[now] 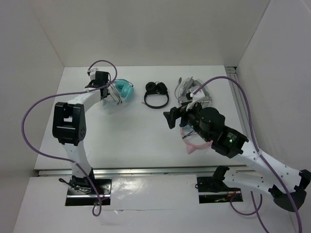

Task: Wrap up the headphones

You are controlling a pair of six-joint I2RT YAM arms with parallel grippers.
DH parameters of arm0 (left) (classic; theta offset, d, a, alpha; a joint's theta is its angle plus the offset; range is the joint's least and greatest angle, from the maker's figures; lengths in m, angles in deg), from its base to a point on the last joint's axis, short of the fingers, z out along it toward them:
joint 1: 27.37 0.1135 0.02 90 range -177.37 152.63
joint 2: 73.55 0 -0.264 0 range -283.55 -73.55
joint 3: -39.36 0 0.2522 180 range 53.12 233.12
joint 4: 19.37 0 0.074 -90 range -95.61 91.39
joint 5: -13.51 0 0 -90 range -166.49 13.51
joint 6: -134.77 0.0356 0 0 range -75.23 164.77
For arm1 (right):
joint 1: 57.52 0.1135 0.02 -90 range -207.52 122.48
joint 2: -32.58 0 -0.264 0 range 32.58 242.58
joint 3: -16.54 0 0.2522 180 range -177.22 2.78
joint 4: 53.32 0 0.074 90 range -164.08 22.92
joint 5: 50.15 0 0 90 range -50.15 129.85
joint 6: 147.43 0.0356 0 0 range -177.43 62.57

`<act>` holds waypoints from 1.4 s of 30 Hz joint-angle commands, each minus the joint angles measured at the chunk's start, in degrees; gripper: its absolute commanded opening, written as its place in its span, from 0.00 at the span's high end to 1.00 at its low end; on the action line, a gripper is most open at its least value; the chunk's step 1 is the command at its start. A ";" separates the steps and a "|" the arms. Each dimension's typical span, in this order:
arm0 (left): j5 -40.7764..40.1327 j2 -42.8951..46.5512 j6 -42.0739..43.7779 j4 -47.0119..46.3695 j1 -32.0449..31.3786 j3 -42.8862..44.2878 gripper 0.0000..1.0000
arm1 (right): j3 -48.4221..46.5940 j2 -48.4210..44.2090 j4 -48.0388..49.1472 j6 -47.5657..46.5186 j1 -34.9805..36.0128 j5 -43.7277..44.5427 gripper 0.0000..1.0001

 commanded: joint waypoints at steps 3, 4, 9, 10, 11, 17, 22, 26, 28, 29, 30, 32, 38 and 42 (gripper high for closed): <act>-1.28 -3.86 -5.39 -3.62 3.62 8.83 1.00 | 2.13 -1.31 0.62 1.19 0.44 0.97 0.00; -1.98 -4.65 -5.39 -2.83 5.29 10.15 1.00 | 2.13 -1.31 0.62 1.19 0.44 0.27 0.00; -0.41 -10.02 -4.25 -2.04 9.08 18.50 1.00 | 3.36 -1.31 0.62 1.81 0.97 -0.26 0.00; 0.20 -12.28 -3.38 -2.04 9.08 19.73 1.00 | 3.88 -1.31 0.62 1.81 0.97 -0.26 0.00; 0.21 -13.52 -2.50 -2.04 9.69 20.96 1.00 | 3.89 -1.31 0.62 1.81 0.97 -0.26 0.00; 3.45 -20.29 -2.39 0.14 11.72 26.67 0.89 | 6.26 0.45 1.84 2.33 1.50 -0.97 0.00; 8.28 -21.10 -3.64 -0.72 14.70 23.54 0.74 | 6.79 1.50 2.99 2.86 2.02 -0.97 0.00; 11.62 -17.67 -5.31 0.51 15.32 20.54 0.33 | 6.79 2.12 2.99 3.48 2.64 -1.49 0.00; 12.25 -14.16 -5.91 -2.37 15.94 15.47 0.00 | 6.26 2.12 2.99 4.00 2.64 -1.49 0.00; 14.77 -12.23 -5.92 -3.52 15.94 13.87 0.00 | 6.26 2.12 2.99 4.61 2.64 -1.49 0.00; 14.80 -8.56 -5.92 -3.53 15.94 12.98 0.00 | 6.26 2.12 2.99 4.62 2.64 -2.19 0.00; 15.93 -5.29 -5.92 -2.14 15.94 12.97 0.00 | 6.26 2.12 2.99 4.62 3.25 -2.20 0.00; 14.36 12.26 -7.59 2.45 15.23 13.68 0.00 | 5.12 4.49 1.86 6.81 3.78 -0.61 0.00; 14.00 26.86 -5.32 9.90 15.23 11.41 0.00 | 1.87 3.80 -1.92 10.15 4.31 2.10 0.00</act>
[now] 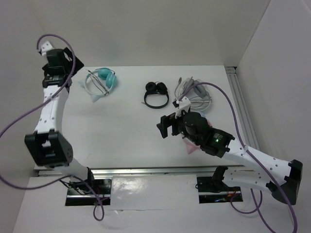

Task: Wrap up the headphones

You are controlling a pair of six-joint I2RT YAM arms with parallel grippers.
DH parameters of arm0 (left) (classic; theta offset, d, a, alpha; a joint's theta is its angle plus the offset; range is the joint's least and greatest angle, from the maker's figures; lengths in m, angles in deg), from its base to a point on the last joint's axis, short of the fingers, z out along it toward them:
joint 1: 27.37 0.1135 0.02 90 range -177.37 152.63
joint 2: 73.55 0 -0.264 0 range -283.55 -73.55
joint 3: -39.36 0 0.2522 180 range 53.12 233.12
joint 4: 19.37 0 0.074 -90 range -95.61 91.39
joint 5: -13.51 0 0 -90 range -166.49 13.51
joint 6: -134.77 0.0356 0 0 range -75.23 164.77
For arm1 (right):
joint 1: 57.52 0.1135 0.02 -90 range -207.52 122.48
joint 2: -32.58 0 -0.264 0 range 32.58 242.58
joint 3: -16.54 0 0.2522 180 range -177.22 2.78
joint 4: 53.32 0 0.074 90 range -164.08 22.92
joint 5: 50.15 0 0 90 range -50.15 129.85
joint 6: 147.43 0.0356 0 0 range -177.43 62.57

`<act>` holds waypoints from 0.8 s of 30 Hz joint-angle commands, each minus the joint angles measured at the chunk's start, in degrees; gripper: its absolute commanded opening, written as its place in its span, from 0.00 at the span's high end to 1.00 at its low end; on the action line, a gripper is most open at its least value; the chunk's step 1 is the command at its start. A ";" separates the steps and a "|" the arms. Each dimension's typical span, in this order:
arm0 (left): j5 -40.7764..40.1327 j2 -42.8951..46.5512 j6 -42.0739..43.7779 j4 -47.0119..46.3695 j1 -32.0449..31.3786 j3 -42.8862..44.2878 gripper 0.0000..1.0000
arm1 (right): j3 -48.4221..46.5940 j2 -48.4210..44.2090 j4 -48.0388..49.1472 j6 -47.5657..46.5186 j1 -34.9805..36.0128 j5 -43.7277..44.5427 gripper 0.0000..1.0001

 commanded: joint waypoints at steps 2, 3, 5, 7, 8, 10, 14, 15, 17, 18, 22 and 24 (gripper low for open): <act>2.57 20.36 0.71 3.85 -0.46 -6.14 0.00 | -5.89 -3.40 -4.70 3.95 1.32 4.49 0.00; 6.24 30.42 0.71 3.84 -0.46 -11.91 0.00 | -6.42 -4.28 -6.12 4.65 1.32 5.89 0.00; 10.39 39.70 0.71 5.41 -1.95 -16.43 0.00 | -8.00 -6.13 -11.02 5.45 1.32 6.52 0.00; 16.61 51.45 -0.52 11.38 -1.96 -21.09 0.00 | -10.80 -8.07 -14.90 7.64 1.84 8.45 0.00; 19.18 55.00 0.08 12.53 -2.48 -22.59 0.00 | -12.04 -8.85 -19.53 8.17 1.84 8.46 0.00; 25.75 61.51 0.79 17.54 -2.48 -26.98 0.00 | -13.89 -10.26 -22.82 8.79 1.85 8.98 0.00; 32.38 74.97 4.57 26.40 -1.88 -34.37 0.00 | -12.85 -17.28 -24.32 8.17 1.85 3.55 0.00; 32.38 78.12 5.44 29.30 -1.87 -34.38 0.00 | -12.84 -18.95 -23.54 7.65 1.85 2.84 0.00; 30.37 78.16 6.24 33.71 -3.35 -35.77 0.00 | -12.84 -22.13 -25.55 8.17 1.85 1.95 0.00; 29.75 78.16 6.24 34.42 -5.36 -36.92 0.00 | -13.45 -22.92 -26.69 8.78 1.85 1.95 0.00; 29.75 79.56 7.38 35.48 -7.14 -38.34 0.00 | -13.99 -28.09 -31.52 9.92 1.85 1.95 0.00; 31.32 79.56 7.38 34.70 -7.14 -38.34 0.00 | -14.59 -29.42 -32.66 10.45 1.85 1.95 0.00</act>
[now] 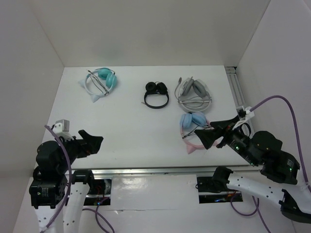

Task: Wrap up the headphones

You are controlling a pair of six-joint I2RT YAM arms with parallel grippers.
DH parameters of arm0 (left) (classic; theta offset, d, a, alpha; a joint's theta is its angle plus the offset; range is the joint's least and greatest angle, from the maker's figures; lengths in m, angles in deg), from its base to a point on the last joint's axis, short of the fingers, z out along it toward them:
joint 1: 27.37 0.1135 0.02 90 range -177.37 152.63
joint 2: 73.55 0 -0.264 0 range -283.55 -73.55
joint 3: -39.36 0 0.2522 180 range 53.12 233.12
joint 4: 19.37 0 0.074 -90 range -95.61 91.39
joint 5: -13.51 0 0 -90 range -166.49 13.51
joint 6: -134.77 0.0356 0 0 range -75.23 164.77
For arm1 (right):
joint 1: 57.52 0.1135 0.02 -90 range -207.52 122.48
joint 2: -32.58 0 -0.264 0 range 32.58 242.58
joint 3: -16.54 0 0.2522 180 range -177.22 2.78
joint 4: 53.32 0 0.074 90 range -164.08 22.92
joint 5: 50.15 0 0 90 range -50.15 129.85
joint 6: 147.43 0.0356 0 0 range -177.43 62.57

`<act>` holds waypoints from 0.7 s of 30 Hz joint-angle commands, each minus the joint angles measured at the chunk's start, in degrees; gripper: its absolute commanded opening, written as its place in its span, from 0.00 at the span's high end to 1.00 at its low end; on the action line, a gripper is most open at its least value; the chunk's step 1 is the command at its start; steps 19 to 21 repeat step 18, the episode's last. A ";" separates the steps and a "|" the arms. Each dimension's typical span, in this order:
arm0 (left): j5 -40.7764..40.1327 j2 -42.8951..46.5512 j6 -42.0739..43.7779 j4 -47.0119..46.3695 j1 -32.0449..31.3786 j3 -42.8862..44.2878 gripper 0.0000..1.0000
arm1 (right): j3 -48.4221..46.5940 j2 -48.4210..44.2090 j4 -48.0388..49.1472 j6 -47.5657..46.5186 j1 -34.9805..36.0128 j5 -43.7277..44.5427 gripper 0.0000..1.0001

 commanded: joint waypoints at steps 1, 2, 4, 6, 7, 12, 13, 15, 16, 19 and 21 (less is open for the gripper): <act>3.70 1.07 2.66 -1.42 0.22 0.11 0.00 | -2.77 -2.08 -6.00 1.43 0.38 0.05 0.00; 4.84 1.07 2.67 -2.12 1.18 0.11 0.00 | -3.30 -2.09 -6.62 1.95 0.38 0.66 0.00; 5.38 1.07 3.46 -2.12 2.60 -0.42 0.00 | -3.31 -2.61 -7.68 1.96 0.38 0.67 0.00; 5.90 1.60 4.16 -1.52 3.30 -0.42 0.00 | -3.31 -2.62 -8.29 1.96 0.38 0.67 0.00; 5.90 1.60 4.16 -1.51 3.30 -0.94 0.00 | -3.31 -2.62 -8.82 1.96 0.38 0.67 0.00; 5.90 2.13 4.16 -0.98 3.30 -2.18 0.00 | -5.06 -2.62 -9.97 1.96 0.38 1.20 0.00; 5.90 2.13 4.16 -0.98 3.30 -2.18 0.00 | -5.06 -2.62 -9.97 1.96 0.38 1.20 0.00; 5.90 2.13 4.16 -0.98 3.30 -2.18 0.00 | -5.06 -2.62 -9.97 1.96 0.38 1.20 0.00; 5.90 2.65 4.16 -0.98 3.82 -2.18 0.00 | -5.06 -2.62 -9.97 1.96 0.38 1.81 0.00; 5.90 2.66 4.16 -0.98 3.83 -2.18 0.00 | -5.06 -2.09 -9.97 1.96 0.38 1.81 0.00; 5.90 2.66 4.16 -0.98 3.83 -2.18 0.00 | -5.06 -2.09 -9.97 1.96 0.38 1.81 0.00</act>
